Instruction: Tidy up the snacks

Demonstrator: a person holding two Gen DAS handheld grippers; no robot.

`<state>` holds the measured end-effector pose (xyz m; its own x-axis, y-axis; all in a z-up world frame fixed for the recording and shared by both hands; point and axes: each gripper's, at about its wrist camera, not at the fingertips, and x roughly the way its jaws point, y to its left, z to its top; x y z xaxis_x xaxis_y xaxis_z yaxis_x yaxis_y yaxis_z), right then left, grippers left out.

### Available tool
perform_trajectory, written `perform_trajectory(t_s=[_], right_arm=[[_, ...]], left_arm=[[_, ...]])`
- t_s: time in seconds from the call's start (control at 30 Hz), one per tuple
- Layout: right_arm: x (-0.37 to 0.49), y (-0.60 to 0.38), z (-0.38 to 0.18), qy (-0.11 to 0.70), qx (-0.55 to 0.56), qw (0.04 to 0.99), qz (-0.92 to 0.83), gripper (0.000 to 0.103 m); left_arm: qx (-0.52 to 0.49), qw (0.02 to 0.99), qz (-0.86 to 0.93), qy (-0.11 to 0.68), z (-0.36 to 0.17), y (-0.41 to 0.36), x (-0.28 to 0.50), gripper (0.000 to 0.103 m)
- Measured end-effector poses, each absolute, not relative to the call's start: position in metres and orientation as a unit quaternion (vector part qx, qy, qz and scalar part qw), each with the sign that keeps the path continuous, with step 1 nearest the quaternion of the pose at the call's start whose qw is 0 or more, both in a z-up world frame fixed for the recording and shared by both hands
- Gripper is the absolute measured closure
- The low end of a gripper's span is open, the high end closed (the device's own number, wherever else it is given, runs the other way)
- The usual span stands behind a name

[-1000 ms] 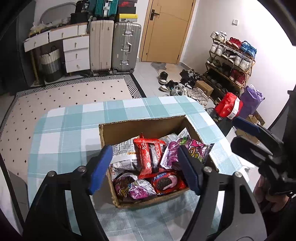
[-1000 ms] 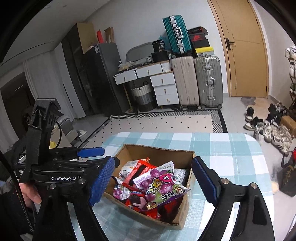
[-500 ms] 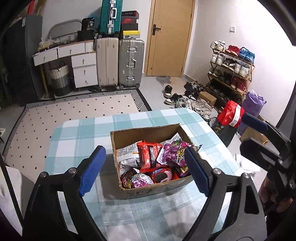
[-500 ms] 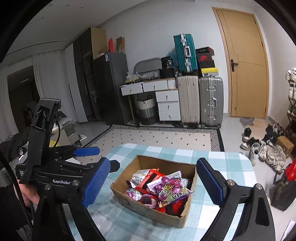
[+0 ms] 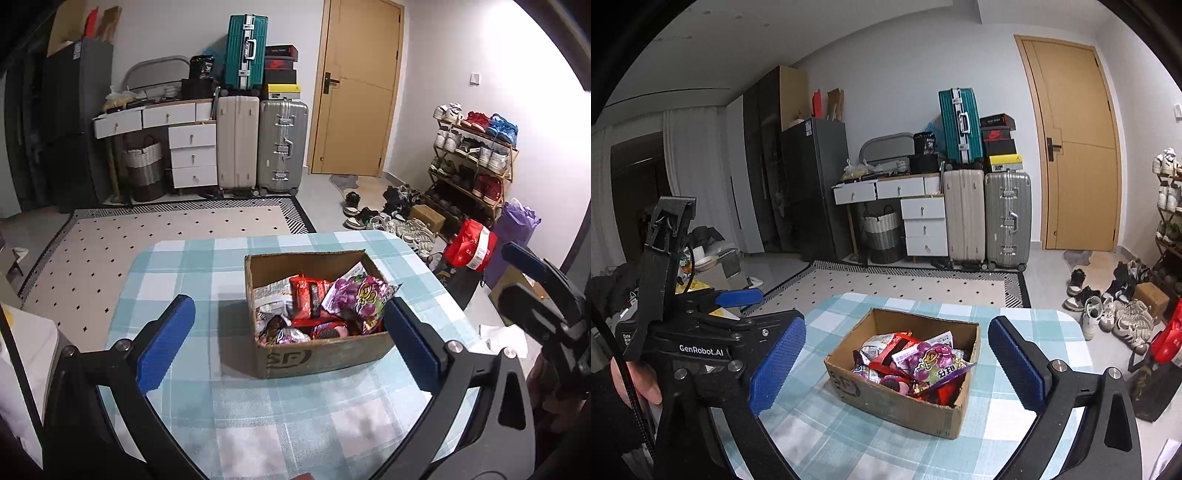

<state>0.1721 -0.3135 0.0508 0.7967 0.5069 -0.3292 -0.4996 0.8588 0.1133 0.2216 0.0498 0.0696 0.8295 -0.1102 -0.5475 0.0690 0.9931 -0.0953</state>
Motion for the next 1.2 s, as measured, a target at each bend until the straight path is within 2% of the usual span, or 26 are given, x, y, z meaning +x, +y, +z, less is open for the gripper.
perform_trajectory(t_s=[0.47,1.2], right_arm=[[0.122,-0.334,0.013,0.134,-0.002,0.961,0.241,0.001],[0.095,-0.352,-0.071,0.151,-0.005,0.964,0.217,0.001]], left_arm=[[-0.037,0.973,0.002,0.229,0.017,0.070,0.176,0.001],[-0.036,0.981,0.047,0.187,-0.074,0.083,0.136,0.001]])
